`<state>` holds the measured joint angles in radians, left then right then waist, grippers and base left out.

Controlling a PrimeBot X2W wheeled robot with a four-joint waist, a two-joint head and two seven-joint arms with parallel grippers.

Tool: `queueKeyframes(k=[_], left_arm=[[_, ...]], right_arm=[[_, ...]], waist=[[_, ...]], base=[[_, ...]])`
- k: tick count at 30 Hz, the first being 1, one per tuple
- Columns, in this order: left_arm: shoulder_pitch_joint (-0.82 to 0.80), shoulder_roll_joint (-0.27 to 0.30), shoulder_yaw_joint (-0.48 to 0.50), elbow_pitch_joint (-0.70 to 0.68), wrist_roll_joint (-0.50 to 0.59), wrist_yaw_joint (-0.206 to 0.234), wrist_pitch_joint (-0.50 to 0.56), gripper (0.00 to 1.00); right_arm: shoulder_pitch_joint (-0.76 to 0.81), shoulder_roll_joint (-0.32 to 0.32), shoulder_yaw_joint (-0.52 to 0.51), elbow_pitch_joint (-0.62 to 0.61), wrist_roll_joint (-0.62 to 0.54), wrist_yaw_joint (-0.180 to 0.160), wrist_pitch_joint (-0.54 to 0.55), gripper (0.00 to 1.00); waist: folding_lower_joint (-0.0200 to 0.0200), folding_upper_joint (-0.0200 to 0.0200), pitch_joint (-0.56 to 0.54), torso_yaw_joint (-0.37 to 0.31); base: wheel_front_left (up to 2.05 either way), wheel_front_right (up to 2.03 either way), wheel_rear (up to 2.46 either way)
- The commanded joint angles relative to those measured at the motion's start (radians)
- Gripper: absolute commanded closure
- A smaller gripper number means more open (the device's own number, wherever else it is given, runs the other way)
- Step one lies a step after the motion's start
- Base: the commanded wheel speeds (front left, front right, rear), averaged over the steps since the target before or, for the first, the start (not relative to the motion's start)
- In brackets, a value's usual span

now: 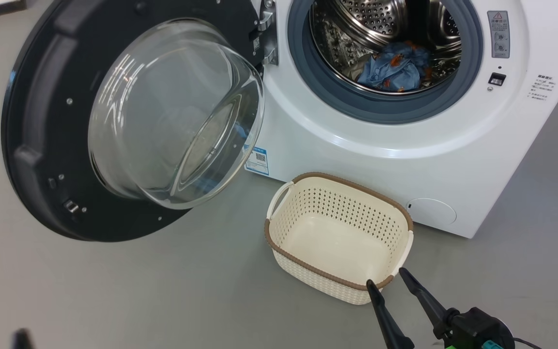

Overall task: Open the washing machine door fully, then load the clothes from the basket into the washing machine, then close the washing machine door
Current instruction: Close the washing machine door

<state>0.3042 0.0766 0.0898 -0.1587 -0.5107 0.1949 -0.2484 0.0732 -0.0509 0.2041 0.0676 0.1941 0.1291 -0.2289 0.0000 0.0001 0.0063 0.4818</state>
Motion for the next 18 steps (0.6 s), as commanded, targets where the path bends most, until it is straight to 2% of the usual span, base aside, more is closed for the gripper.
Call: queueKeyframes(k=[1, 4, 7, 11, 16, 18], left_arm=[[-0.059, -0.002, 0.067, -0.033, -0.047, -0.013, -0.013, 1.00], [-0.102, -0.009, 0.165, -0.030, -0.174, -0.065, -0.013, 1.00], [-0.181, 0.033, 0.265, 0.003, -0.309, -0.112, 0.003, 1.00], [-0.333, 0.148, 0.384, 0.117, -0.486, -0.154, 0.081, 1.00], [-0.518, 0.286, 0.459, 0.281, -0.625, -0.159, 0.185, 1.00], [-0.593, 0.322, 0.477, 0.346, -0.684, -0.159, 0.225, 1.00]], right_arm=[[-0.026, 0.001, 0.016, -0.030, -0.004, 0.002, -0.004, 0.00], [-0.020, 0.001, 0.011, -0.039, -0.005, 0.002, -0.001, 0.00], [-0.017, 0.001, 0.008, -0.047, -0.008, 0.002, 0.003, 0.00], [-0.019, 0.001, 0.003, -0.058, -0.016, 0.002, 0.011, 0.00], [-0.024, -0.004, 0.004, -0.077, -0.026, 0.002, 0.028, 0.00], [-0.027, -0.009, 0.002, -0.086, -0.029, 0.002, 0.035, 0.00]], waist=[[0.0000, -0.0001, 0.002, 0.000], [0.0000, -0.0001, 0.009, -0.001], [0.0000, -0.0001, 0.019, -0.001], [0.0000, -0.0001, 0.033, -0.001], [0.0000, -0.0001, 0.059, -0.014], [0.0000, -0.0001, 0.072, -0.021]], base=[[0.00, 0.00, 0.00], [0.00, 0.00, 0.00], [0.00, 0.00, 0.00], [0.00, 0.00, 0.00], [0.00, 0.00, 0.00], [0.00, 0.00, 0.00]])
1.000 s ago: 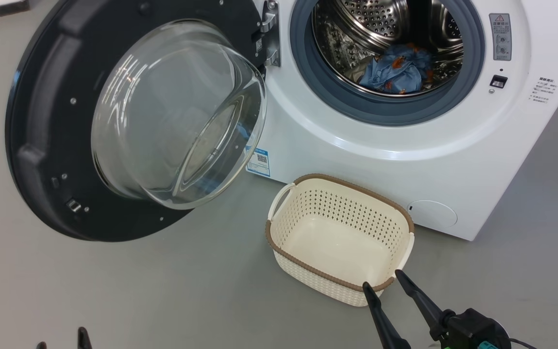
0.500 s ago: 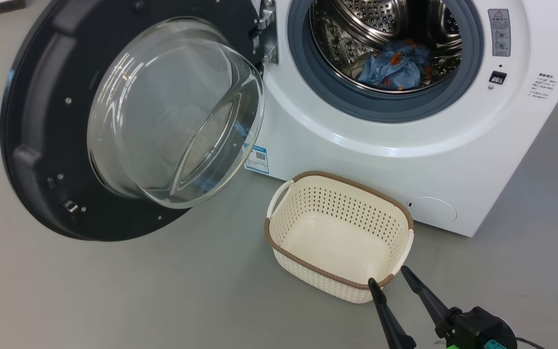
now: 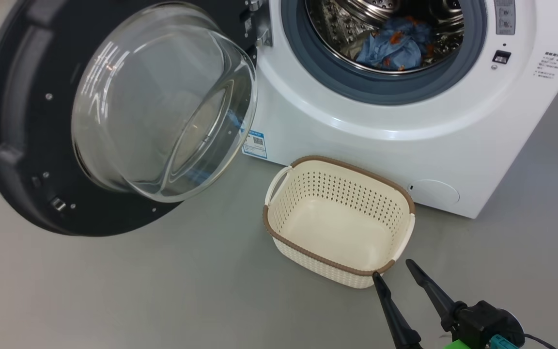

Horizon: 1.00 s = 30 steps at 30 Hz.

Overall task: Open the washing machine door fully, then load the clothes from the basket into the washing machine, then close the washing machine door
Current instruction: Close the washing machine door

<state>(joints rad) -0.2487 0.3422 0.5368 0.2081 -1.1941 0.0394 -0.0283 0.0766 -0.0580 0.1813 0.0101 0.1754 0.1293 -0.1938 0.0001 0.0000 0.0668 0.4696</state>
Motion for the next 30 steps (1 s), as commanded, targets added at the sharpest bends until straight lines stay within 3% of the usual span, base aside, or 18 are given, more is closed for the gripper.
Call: queueKeyframes(k=[1, 8, 14, 30], left_arm=[[-0.071, 0.078, 0.032, 0.008, -0.018, -0.008, 0.024, 1.00], [-0.297, 0.180, 0.078, 0.214, -0.156, -0.013, 0.109, 1.00], [-0.383, 0.224, 0.074, 0.307, -0.204, -0.028, 0.170, 1.00], [-0.447, 0.220, 0.096, 0.435, -0.368, -0.138, 0.390, 1.00]], right_arm=[[-0.033, -0.005, 0.023, -0.033, -0.011, 0.001, 0.003, 0.00], [-0.049, -0.034, 0.018, -0.074, -0.023, 0.001, 0.038, 0.00], [-0.062, -0.059, 0.017, -0.106, -0.024, 0.001, 0.064, 0.00], [-0.085, -0.111, 0.020, -0.179, -0.037, 0.001, 0.127, 0.00]], waist=[[-0.0001, 0.0000, 0.019, -0.013], [-0.0001, 0.0000, 0.076, -0.047], [-0.0001, 0.0000, 0.120, -0.074], [-0.0001, 0.0000, 0.217, -0.109]], base=[[0.00, 0.00, 0.00], [0.00, 0.00, 0.00], [0.00, 0.00, 0.00], [0.00, 0.00, 0.00]])
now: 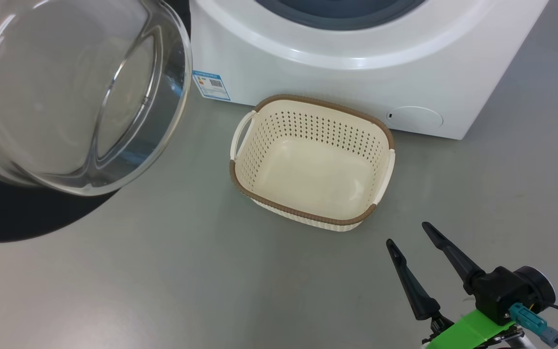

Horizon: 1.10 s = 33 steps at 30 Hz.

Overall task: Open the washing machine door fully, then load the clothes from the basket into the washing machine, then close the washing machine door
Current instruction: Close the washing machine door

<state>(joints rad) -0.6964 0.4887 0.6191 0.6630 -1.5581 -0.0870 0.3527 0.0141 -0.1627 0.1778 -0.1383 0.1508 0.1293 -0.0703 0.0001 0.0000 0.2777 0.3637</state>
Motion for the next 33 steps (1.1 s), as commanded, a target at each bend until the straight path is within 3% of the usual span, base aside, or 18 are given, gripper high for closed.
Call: queueKeyframes(k=[1, 14, 33], left_arm=[[0.003, 0.072, 0.011, -0.017, -0.006, -0.014, 0.018, 1.00], [0.034, 0.075, -0.032, 0.001, 0.000, -0.030, 0.113, 1.00], [0.113, 0.034, -0.049, -0.079, -0.080, 0.029, 0.314, 1.00]], right_arm=[[-0.024, -0.010, 0.025, -0.033, -0.012, 0.001, 0.006, 0.00], [-0.028, -0.034, 0.031, -0.055, -0.003, 0.001, 0.029, 0.00], [-0.022, -0.049, 0.051, -0.068, 0.002, 0.001, 0.046, 0.00]], waist=[[-0.0001, 0.0000, 0.009, -0.004], [-0.0001, 0.0000, 0.024, -0.023], [-0.0001, 0.0000, 0.026, -0.011]], base=[[0.00, 0.00, 0.00], [0.00, 0.00, 0.00], [0.00, 0.00, 0.00]])
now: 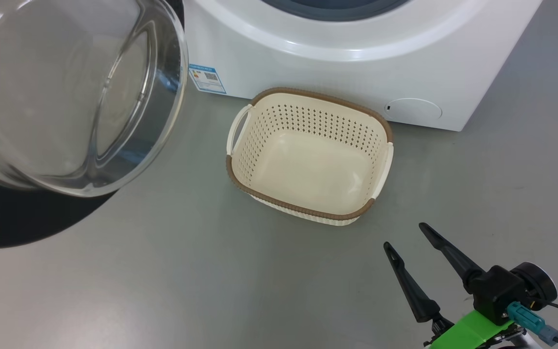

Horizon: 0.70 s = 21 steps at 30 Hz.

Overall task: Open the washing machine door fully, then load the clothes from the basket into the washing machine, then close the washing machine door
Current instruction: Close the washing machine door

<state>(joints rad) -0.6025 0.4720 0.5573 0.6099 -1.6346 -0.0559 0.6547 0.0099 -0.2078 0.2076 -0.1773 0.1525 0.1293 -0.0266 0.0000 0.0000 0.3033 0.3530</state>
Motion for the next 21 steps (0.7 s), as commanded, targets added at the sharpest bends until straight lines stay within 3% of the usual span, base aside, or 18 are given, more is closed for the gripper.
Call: queueKeyframes(k=[1, 9, 21], left_arm=[[0.024, 0.048, 0.012, -0.035, -0.011, 0.004, 0.028, 1.00], [0.049, 0.024, -0.002, -0.127, -0.071, 0.064, 0.146, 1.00], [0.092, -0.036, -0.022, -0.324, -0.175, 0.190, 0.301, 1.00]], right_arm=[[-0.018, -0.003, 0.021, -0.029, 0.000, 0.001, 0.003, 0.00], [-0.021, 0.006, 0.018, -0.023, 0.001, 0.001, -0.002, 0.00], [-0.035, 0.030, 0.023, 0.007, 0.004, 0.001, -0.032, 0.00]], waist=[[0.0000, 0.0000, 0.001, 0.000], [0.0000, 0.0000, 0.005, 0.003], [0.0000, 0.0000, -0.007, -0.018]], base=[[0.00, 0.00, 0.00], [0.00, 0.00, 0.00], [0.00, 0.00, 0.00]])
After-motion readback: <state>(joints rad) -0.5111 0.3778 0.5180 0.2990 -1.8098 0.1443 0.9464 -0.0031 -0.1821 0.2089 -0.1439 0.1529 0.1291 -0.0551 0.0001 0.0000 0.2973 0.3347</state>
